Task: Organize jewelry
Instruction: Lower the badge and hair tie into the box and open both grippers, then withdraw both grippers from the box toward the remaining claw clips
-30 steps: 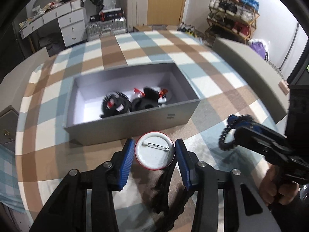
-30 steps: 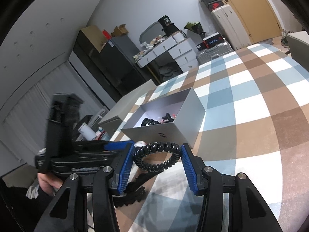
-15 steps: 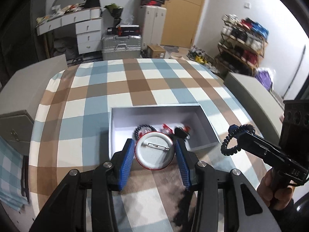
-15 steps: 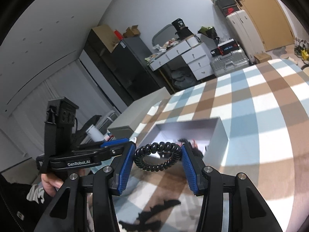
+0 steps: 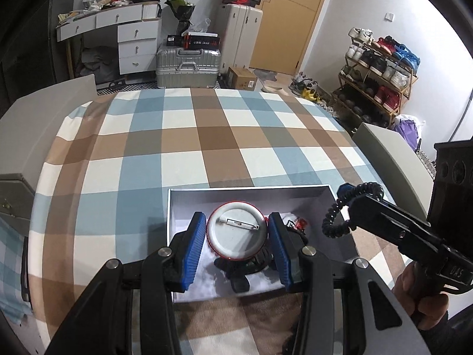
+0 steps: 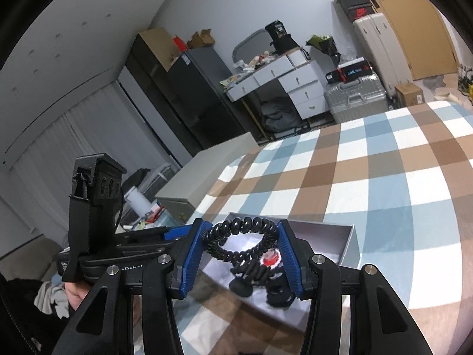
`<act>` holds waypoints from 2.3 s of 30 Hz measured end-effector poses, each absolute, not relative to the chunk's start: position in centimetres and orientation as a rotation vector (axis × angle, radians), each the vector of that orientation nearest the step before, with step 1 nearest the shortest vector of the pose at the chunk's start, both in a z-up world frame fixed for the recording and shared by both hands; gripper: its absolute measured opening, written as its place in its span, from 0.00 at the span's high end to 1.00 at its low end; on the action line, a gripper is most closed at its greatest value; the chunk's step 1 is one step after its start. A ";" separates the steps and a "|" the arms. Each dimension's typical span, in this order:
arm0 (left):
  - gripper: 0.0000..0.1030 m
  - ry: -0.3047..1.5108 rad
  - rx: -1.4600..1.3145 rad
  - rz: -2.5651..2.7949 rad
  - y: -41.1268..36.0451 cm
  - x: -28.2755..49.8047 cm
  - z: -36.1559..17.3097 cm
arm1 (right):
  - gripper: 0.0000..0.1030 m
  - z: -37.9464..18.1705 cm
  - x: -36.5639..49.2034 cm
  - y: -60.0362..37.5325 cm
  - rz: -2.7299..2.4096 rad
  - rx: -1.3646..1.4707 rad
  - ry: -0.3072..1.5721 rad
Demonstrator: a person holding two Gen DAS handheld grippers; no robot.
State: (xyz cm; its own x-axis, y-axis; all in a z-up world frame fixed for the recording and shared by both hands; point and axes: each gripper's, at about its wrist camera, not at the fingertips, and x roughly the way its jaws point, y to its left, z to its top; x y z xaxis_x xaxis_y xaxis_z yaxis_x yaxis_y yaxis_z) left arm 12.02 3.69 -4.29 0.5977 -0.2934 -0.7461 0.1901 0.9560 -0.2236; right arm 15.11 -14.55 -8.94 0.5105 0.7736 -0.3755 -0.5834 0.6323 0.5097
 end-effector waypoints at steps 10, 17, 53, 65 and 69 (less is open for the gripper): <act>0.64 0.930 -0.152 -0.297 4.0 13.3 -5.8 | 0.52 -11.0 17.8 -12.9 0.791 0.273 0.723; 0.64 0.953 -0.166 -0.316 3.8 14.1 -6.6 | 0.52 -11.4 18.5 -12.6 0.759 0.254 0.740; 0.30 0.862 -0.096 -0.283 3.7 9.0 -3.6 | 0.26 -7.6 11.7 -15.2 0.682 0.234 0.613; 0.22 0.813 -0.113 -0.284 4.5 4.6 -2.4 | 0.17 -8.0 7.0 -16.6 0.636 0.233 0.604; 0.22 0.796 -0.097 -0.274 4.3 3.2 -2.2 | 0.11 -7.8 5.4 -16.9 0.634 0.229 0.591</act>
State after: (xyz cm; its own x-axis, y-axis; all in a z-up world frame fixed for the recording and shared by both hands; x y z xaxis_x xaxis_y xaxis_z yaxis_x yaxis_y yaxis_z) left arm 3.22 4.25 -2.20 0.6664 -0.2791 -0.6914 0.2062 0.9601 -0.1889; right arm 5.43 -16.87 -7.84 0.6489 0.6155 -0.4472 -0.4889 0.7878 0.3747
